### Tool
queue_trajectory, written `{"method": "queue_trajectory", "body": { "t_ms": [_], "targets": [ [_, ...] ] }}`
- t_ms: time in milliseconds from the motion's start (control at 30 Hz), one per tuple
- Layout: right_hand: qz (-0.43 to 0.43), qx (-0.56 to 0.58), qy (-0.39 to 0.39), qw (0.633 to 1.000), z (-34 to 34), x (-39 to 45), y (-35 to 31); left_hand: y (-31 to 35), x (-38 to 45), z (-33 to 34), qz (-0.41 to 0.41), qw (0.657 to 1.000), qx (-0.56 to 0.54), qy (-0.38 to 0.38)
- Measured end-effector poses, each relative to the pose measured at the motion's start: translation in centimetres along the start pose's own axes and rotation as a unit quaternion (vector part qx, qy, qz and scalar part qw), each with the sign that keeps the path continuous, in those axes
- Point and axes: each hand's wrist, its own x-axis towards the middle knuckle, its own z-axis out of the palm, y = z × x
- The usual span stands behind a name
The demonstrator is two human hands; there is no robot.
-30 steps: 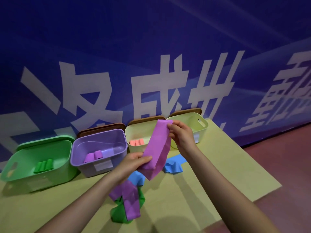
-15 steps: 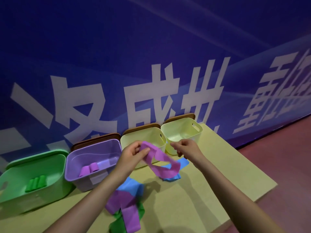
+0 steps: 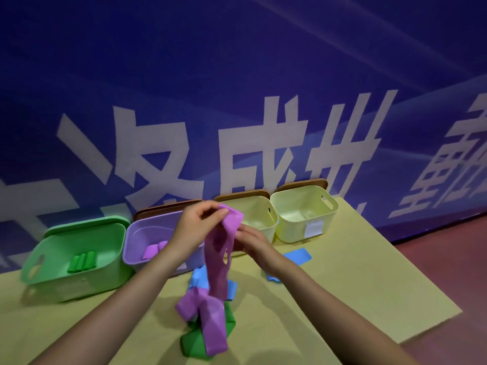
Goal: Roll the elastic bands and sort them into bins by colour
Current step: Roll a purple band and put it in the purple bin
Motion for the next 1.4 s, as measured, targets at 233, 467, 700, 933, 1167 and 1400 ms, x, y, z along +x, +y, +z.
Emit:
{"method": "queue_trajectory", "body": {
  "t_ms": [233, 467, 700, 933, 1167, 1400],
  "targets": [
    [0.020, 0.029, 0.037, 0.999, 0.9, 1.7, 0.0, 0.3, -0.7, -1.4, -0.016, 0.997, 0.014, 0.068],
    [-0.072, -0.024, 0.074, 0.994, 1.0, 2.7, -2.2, 1.1, -0.4, -1.3, -0.016, 1.000, 0.001, 0.008],
    [-0.075, -0.051, -0.007, 0.996, 0.7, 2.8, -4.2, 2.0, 0.5, -1.3, -0.060, 0.995, -0.081, 0.028],
    [-0.058, -0.043, 0.052, 0.996, 0.9, 3.3, -4.4, 1.2, 0.4, -1.7, -0.058, 0.991, -0.108, 0.045],
    [-0.058, -0.101, 0.026, 0.993, 1.4, 2.7, -3.9, 0.2, 0.7, -1.9, -0.059, 0.992, -0.079, 0.081],
    [-0.048, -0.120, 0.086, 0.988, 1.0, 2.6, -4.0, 0.1, 1.2, -2.3, -0.089, 0.987, -0.083, 0.103]
  ]
}}
